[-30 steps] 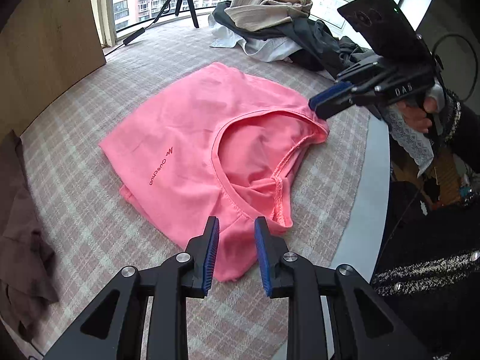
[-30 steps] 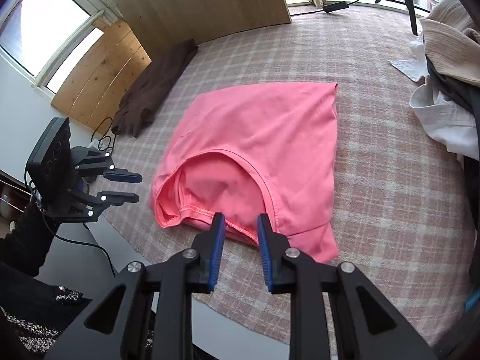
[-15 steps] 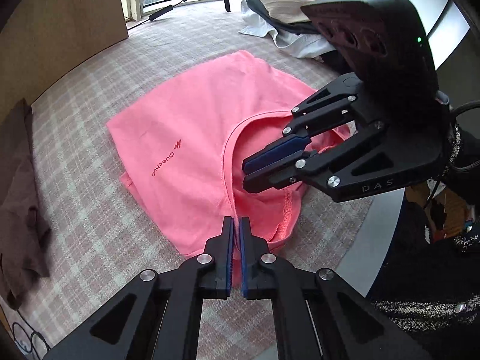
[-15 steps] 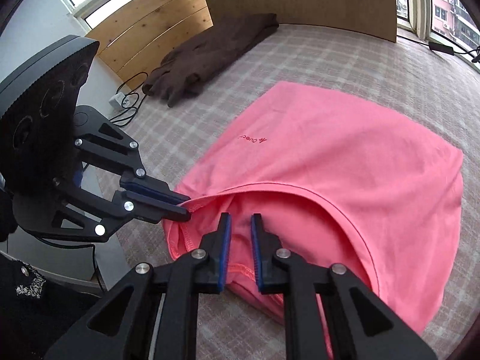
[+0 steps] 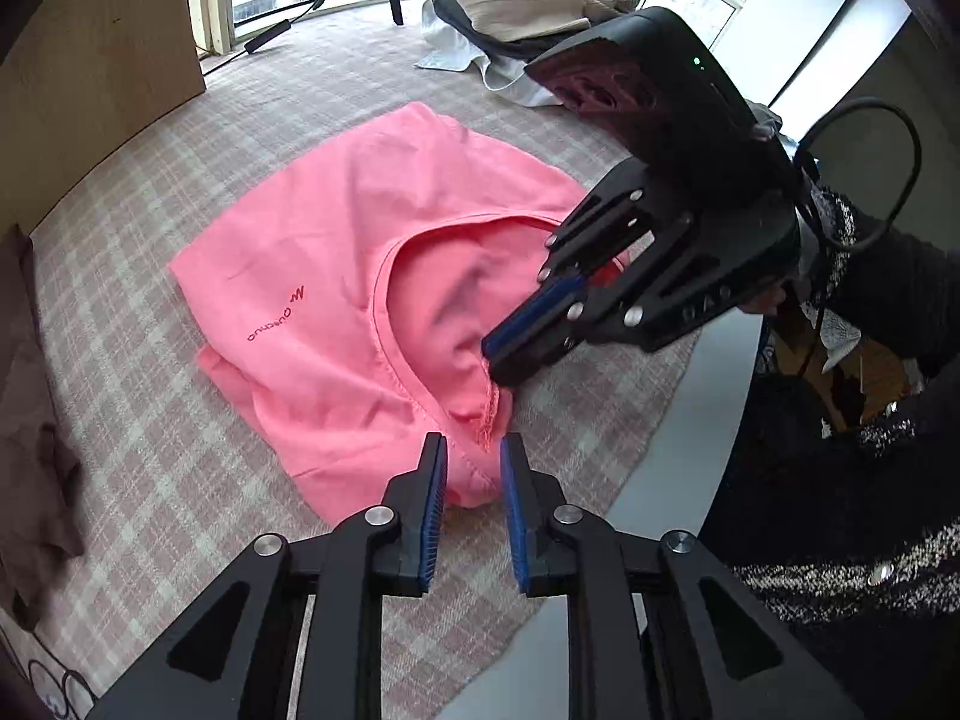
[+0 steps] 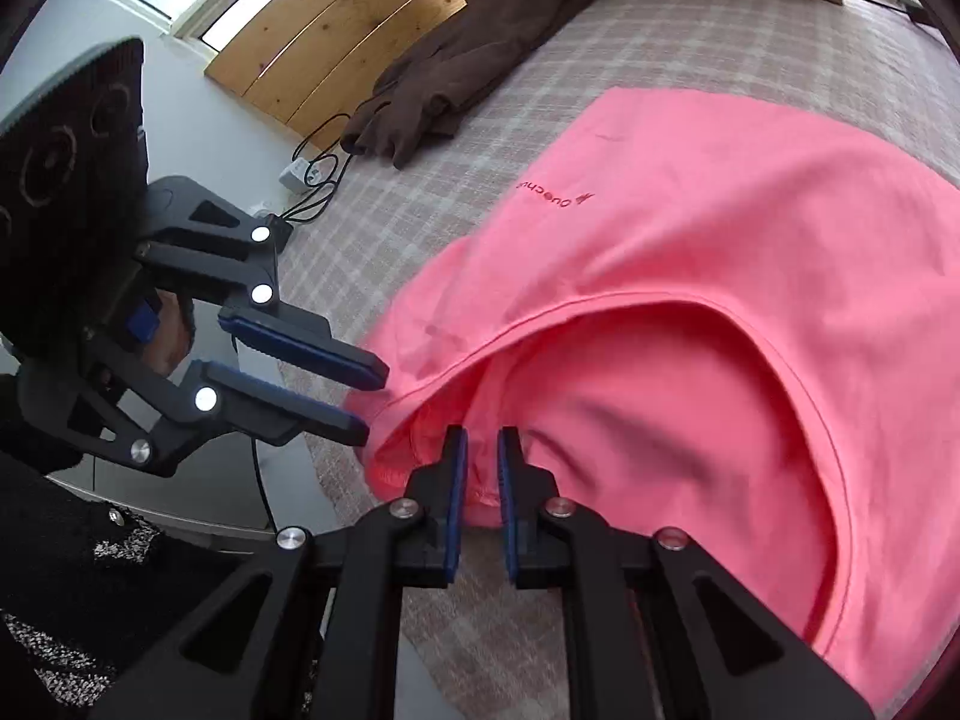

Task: Fold clothes

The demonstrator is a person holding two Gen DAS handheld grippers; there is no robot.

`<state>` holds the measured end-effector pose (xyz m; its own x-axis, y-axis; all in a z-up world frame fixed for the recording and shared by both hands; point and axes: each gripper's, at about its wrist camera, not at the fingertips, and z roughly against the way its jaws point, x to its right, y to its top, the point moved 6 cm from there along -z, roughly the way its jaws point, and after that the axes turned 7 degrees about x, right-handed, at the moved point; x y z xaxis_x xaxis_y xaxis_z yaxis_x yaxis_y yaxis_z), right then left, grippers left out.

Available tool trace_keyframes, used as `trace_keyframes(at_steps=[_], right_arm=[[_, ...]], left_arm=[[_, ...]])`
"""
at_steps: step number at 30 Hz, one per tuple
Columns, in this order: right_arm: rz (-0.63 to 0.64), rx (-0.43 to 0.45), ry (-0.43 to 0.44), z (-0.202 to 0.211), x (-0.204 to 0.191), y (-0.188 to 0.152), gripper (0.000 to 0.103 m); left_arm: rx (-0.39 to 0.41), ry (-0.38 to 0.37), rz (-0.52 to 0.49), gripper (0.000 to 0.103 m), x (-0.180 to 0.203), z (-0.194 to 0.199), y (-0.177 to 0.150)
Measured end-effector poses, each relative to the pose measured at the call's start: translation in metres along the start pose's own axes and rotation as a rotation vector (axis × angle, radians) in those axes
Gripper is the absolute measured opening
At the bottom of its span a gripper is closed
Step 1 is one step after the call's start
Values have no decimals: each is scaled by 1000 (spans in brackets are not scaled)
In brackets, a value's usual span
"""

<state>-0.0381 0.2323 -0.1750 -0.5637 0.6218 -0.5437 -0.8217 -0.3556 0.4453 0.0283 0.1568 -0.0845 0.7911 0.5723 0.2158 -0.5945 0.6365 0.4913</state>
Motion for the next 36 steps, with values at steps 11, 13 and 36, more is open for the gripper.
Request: trace_keyframes(at_steps=[11,13,36], right_arm=[[-174,89,-4,11,24,33,27],[-201,65,-3,-1,28,35,27],[-374,170,4,1,46,42,7]], left_arm=[[44,73,255,37,-89,-26,-9],[41,59,268,37,-90,-32,-10],[75,72,359,2,-88,-2,-43]])
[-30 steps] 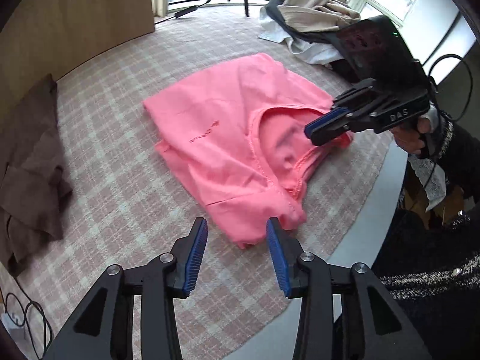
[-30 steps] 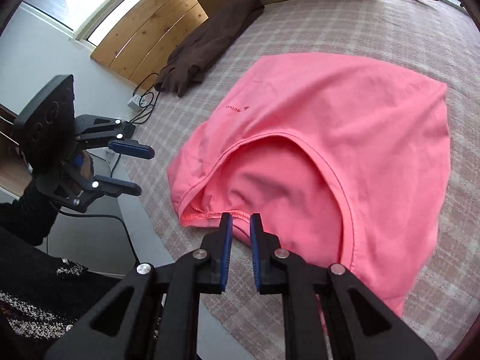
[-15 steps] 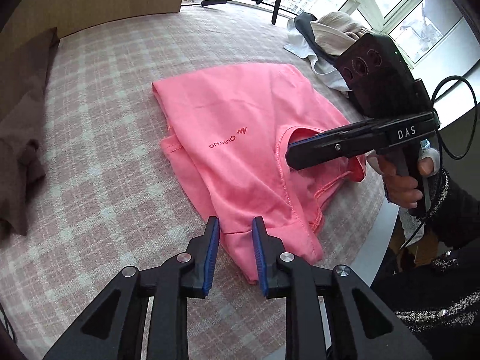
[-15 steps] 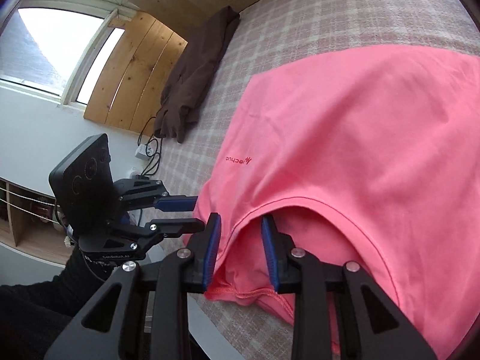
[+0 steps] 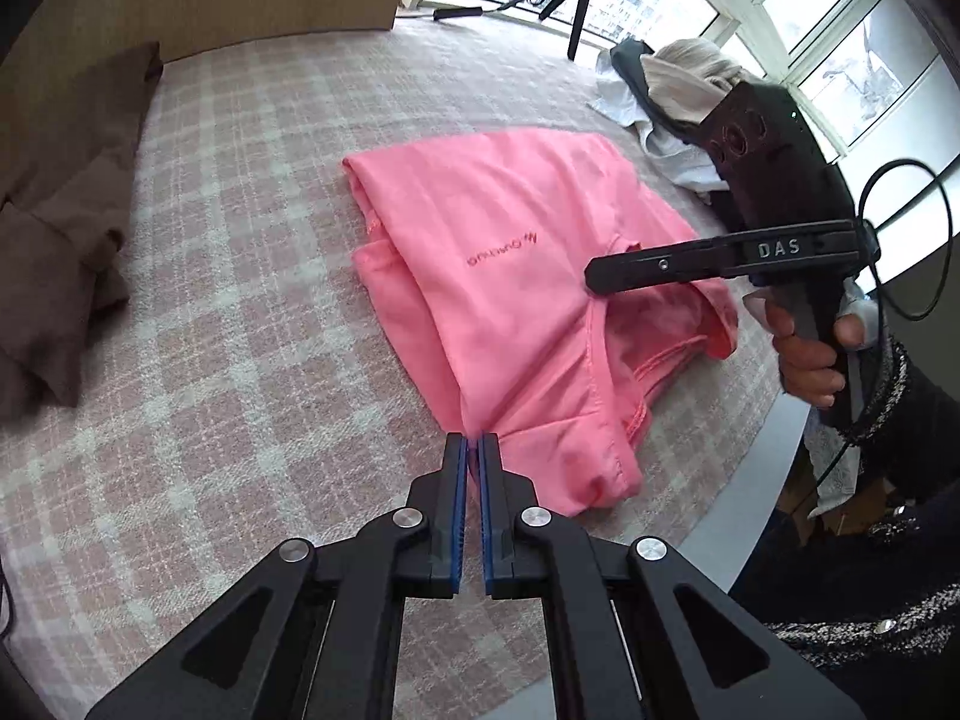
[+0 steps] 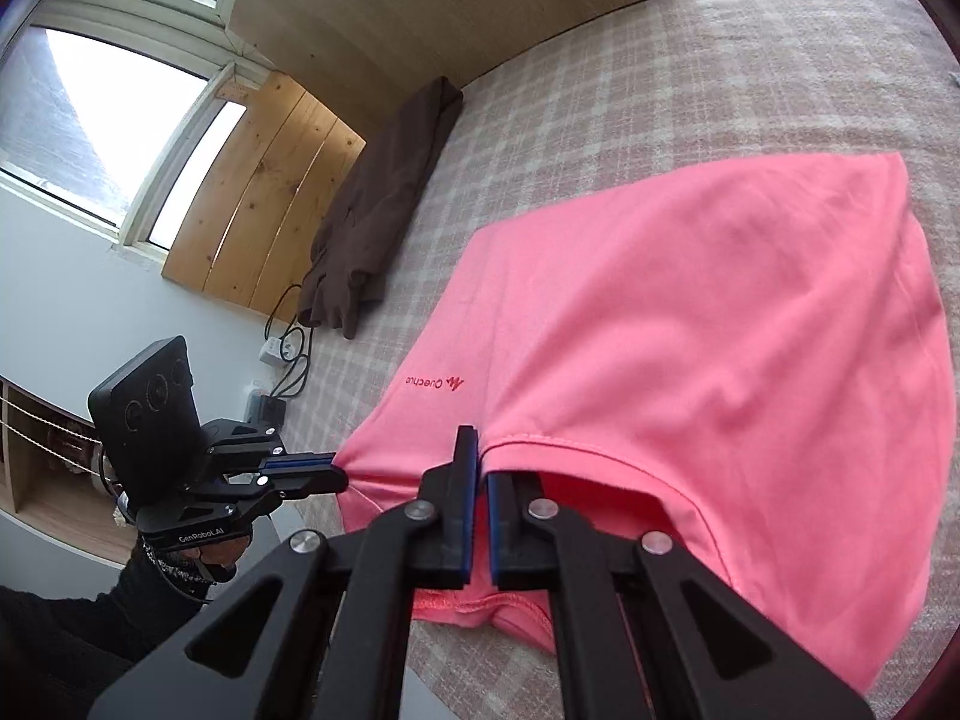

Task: Fold clothes

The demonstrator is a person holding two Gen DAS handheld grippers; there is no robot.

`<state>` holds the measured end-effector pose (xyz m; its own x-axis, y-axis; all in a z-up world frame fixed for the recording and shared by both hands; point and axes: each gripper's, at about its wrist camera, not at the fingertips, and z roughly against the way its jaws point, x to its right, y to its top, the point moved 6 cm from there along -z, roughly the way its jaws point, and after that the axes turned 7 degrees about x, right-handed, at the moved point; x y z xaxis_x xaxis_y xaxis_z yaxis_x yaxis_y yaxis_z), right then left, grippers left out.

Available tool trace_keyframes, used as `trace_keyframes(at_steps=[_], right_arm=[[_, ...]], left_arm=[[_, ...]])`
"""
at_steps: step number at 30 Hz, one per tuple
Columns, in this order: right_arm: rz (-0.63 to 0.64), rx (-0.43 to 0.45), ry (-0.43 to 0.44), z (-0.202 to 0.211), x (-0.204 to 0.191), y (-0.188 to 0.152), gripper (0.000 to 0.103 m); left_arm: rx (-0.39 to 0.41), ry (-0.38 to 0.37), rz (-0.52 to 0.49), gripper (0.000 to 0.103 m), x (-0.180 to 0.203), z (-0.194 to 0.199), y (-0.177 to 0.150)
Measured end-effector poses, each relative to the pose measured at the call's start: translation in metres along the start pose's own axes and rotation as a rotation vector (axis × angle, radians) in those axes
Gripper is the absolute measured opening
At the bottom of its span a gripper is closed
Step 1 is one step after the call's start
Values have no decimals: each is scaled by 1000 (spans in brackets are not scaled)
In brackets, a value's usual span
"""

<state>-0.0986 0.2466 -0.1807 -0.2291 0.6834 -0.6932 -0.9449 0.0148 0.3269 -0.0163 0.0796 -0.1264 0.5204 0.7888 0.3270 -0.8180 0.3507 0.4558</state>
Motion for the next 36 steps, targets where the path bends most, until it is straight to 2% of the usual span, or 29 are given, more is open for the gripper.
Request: trace_keyframes(at_steps=[2,6,10,12,13,14,15,16,17,18,20,21,24,26,29,32,33,34,36], right_arm=[[-25,-59,-4,-2,5,-10,12],[34,-59,-9,22,2,-28,17],[132,-17,-124,43,0,-33,17],[182,38,-179,59,-1,-30,17],[196,54,-197,66,1,-29,17],[206,67,-212,72,4,-28,17],[197,33,-233,73,13,-33,17],[183,-13,-257,71,23,-39,17],[174,-77,-290,69,34,-50,17],[175,-125,-321,70,42,-60,16],[169,-137,-290,84,42,-73,16],[162,-126,-272,92,40,-76,16],[145,-14,-285,122,40,-70,17],[106,55,-318,133,51,-64,20],[78,78,-403,128,76,-57,20],[17,64,-319,109,85,-58,20],[19,55,-326,109,85,-61,15],[27,44,-343,111,86,-64,6],[36,20,-388,118,88,-71,2]], left_arm=[[-22,62,-13,10,-5,-4,-5],[36,41,-27,18,0,17,-5],[47,37,-119,20,22,15,6],[39,-14,-180,21,41,6,9],[30,-41,-205,25,51,-1,10],[-23,-62,-229,28,58,-15,3],[-78,-83,-253,29,66,-28,-3],[-135,-65,-289,25,66,-37,-14],[-87,-52,-341,26,69,-27,-16],[-102,-44,-339,26,68,-22,-15],[-135,-29,-332,26,67,-12,-14],[-113,-26,-339,26,70,-8,-7],[-45,-18,-363,27,79,2,14],[-18,-12,-361,27,84,-11,32],[-9,-27,-325,28,80,-33,53],[-69,-3,-318,29,70,-63,51],[-71,-5,-321,29,69,-64,48],[-72,-7,-324,29,68,-64,45],[-76,-20,-314,30,67,-53,45]])
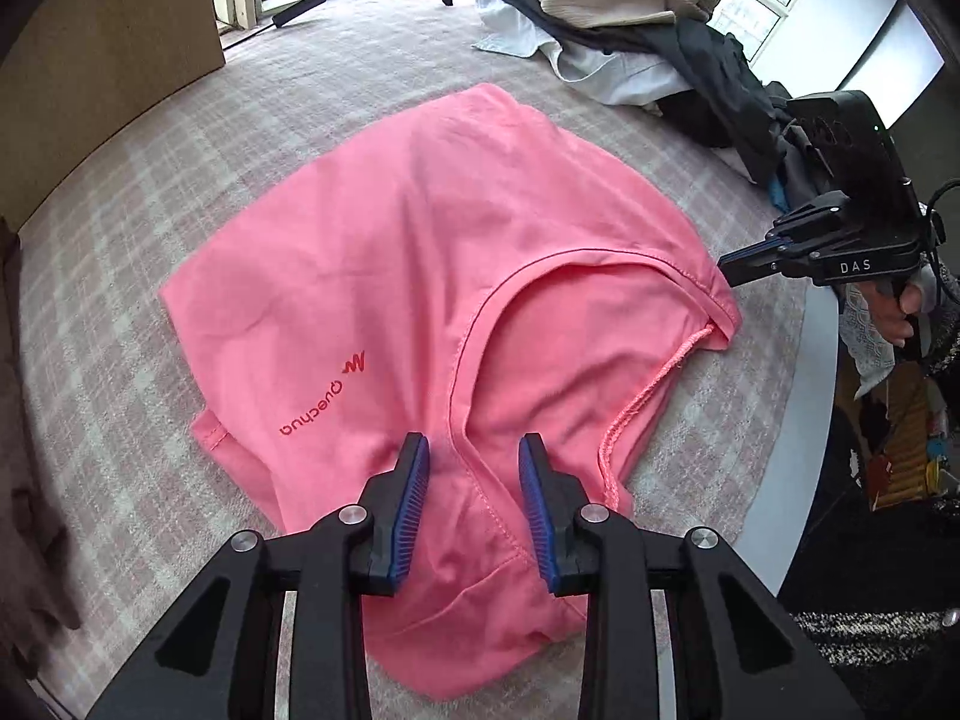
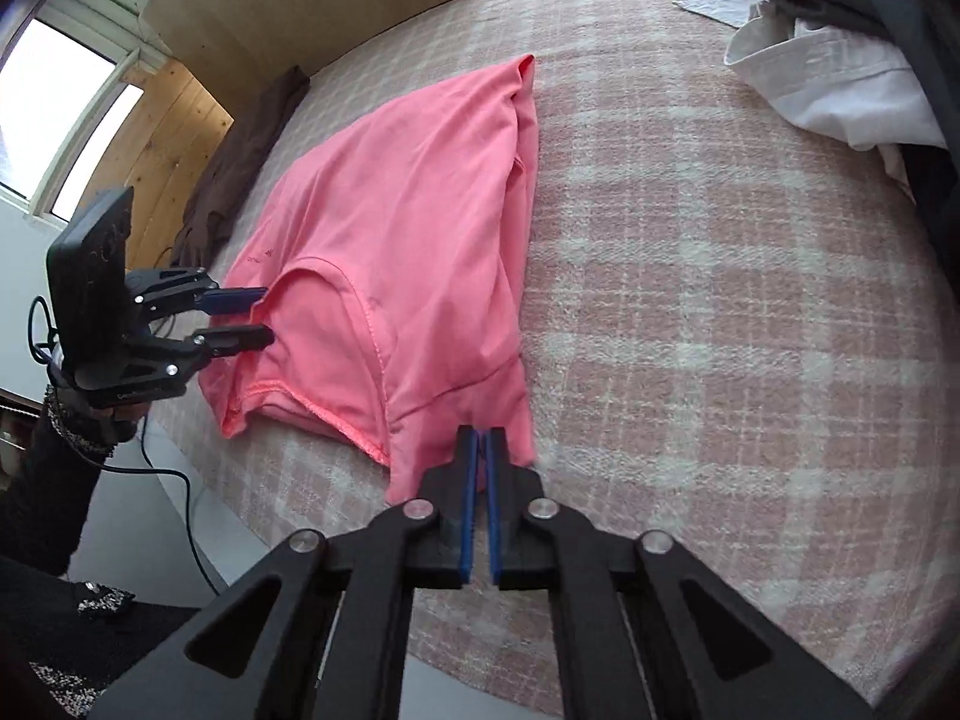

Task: Fold clothes

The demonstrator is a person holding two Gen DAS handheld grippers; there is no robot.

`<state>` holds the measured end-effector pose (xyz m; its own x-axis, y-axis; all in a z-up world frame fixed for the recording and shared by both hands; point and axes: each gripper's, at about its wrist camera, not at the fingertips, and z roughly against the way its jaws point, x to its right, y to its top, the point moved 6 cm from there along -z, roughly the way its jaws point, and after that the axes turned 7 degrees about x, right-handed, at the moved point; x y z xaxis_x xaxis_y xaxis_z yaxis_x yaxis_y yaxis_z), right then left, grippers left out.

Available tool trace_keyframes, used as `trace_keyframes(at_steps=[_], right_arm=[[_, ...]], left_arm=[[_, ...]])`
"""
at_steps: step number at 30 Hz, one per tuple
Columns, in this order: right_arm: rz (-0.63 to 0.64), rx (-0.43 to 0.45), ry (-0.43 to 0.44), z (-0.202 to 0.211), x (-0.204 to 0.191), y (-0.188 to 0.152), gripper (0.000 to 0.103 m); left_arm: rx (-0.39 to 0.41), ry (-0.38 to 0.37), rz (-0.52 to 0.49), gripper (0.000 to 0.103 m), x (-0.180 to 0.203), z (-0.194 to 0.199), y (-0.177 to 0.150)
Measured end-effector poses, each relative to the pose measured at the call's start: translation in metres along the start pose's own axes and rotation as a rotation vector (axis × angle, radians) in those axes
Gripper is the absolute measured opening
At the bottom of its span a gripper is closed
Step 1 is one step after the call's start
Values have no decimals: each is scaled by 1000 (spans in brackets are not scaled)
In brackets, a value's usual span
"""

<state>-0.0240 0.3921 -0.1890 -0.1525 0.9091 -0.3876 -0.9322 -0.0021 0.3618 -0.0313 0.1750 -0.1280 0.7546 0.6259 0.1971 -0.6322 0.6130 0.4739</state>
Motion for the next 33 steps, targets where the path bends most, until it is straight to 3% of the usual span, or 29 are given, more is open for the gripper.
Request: trace_keyframes(at_steps=[2,4,5,6,8,9,13,15,16,17,22,24,27,30,33], right_arm=[[-14,-12,-33,13,9,-4,3],[-39,55,18,27,7,12,3],[-51,92,45,35,5,22,10],[-36,114,57,35,0,31,27],[18,133,73,27,-13,48,50],[44,112,66,18,-17,50,50],[101,20,27,-10,-19,40,50],[85,-1,53,-15,-18,32,43],[68,-11,67,-15,-15,28,13],[67,-21,69,-13,-13,24,4],[65,-31,51,7,-3,13,5],[46,57,45,22,0,33,14],[62,172,43,35,-5,69,14],[97,196,101,10,-22,114,14],[102,146,160,-29,-34,146,14]], left_arm=[[39,2,11,32,-3,16,4],[85,-7,34,35,-7,26,14],[99,-2,38,35,-10,26,20],[106,16,29,35,-12,24,26],[111,52,12,35,-16,18,39],[122,59,21,35,-19,16,47],[159,23,47,35,-27,1,80],[109,62,23,35,-35,-19,83],[74,92,14,35,-40,-31,82],[35,108,4,35,-43,-40,77],[43,110,-12,36,-41,-37,72],[78,79,16,36,-39,-25,74],[138,44,66,36,-36,-4,74],[155,-29,113,36,-27,6,64],[150,-117,88,36,-2,5,46]])
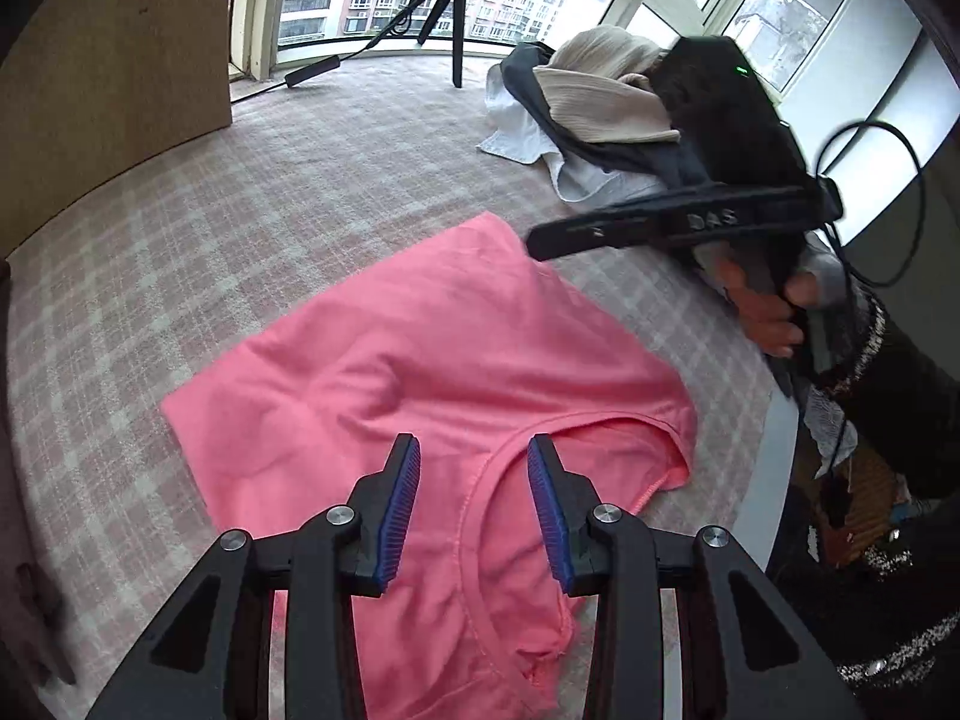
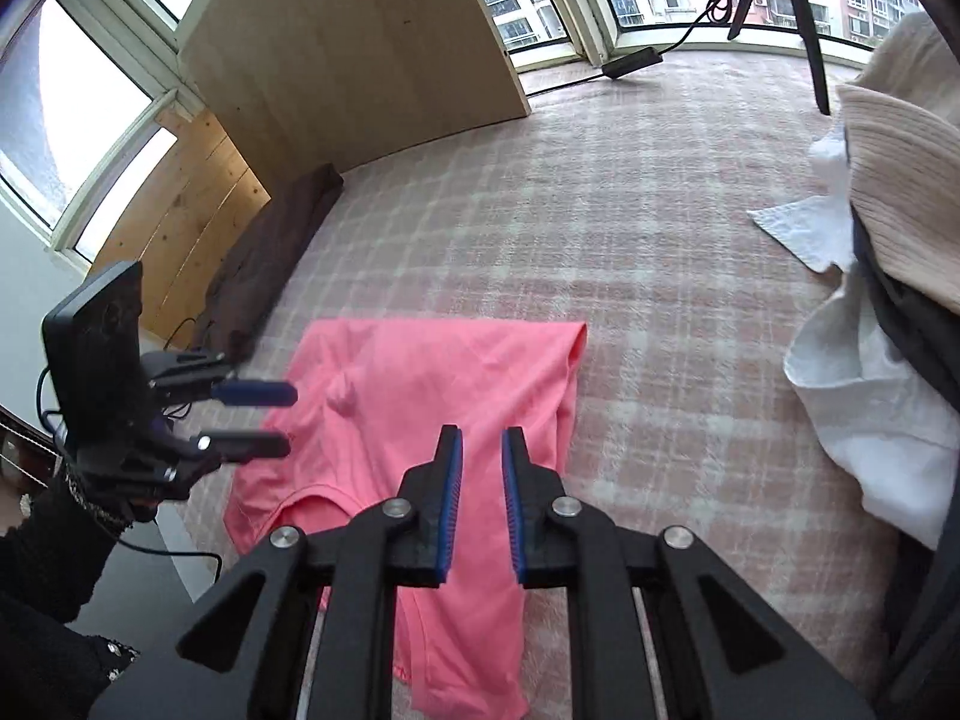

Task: Fold clothes

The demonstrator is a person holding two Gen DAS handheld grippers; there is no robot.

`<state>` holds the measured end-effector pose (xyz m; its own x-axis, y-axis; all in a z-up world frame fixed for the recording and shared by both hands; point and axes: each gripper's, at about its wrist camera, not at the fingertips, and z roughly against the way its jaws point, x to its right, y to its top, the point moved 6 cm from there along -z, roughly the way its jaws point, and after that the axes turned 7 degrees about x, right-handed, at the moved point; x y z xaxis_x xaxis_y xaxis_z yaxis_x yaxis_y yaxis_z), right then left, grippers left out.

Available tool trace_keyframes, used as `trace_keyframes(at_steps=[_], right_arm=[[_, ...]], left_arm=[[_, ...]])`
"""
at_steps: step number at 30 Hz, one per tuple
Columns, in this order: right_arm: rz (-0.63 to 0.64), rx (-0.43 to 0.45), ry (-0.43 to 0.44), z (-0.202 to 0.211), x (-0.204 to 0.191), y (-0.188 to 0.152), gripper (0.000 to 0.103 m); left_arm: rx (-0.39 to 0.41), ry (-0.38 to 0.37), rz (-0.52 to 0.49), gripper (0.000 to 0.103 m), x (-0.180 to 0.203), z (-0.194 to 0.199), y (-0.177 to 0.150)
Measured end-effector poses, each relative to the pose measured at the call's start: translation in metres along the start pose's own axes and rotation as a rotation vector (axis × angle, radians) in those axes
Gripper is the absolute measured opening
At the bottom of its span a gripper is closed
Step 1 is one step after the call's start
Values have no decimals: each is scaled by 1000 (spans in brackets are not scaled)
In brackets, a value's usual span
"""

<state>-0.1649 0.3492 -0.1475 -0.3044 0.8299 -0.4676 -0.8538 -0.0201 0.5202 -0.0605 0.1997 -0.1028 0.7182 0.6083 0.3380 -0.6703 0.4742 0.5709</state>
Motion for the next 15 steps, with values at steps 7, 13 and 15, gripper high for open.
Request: trace_keyframes(at_steps=[7,13,15], right_arm=[[-19,-89,-95,-34,32,13,8],[-30,19,-57,-8,36,14,50],[-28,19,-78,-12,41,13,51]], left_arm=[[-149,-51,-12,30,19,-5,-56],[90,202,93,44,-60,35,-4],[80,295,108,44,-90,20,2]])
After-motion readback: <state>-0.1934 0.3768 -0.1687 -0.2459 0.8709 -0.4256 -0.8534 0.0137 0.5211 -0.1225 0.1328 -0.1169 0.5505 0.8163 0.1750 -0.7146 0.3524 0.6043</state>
